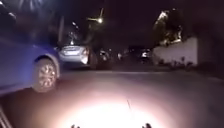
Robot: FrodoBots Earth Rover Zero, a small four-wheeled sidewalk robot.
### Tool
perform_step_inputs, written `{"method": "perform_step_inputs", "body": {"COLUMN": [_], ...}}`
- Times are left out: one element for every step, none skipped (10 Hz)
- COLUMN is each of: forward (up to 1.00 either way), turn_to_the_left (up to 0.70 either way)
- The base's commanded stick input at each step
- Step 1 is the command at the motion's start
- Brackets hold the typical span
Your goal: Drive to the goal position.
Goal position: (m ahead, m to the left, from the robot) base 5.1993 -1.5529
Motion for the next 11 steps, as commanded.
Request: {"method": "perform_step_inputs", "body": {"forward": [0.85,0.85,0.85,0.85,0.85,0.85,0.85,0.85,0.85,0.85,0.85], "turn_to_the_left": [0.0,0.0,-0.13,-0.34,-0.17,0.0,0.0,0.0,0.0,0.0,0.0]}}
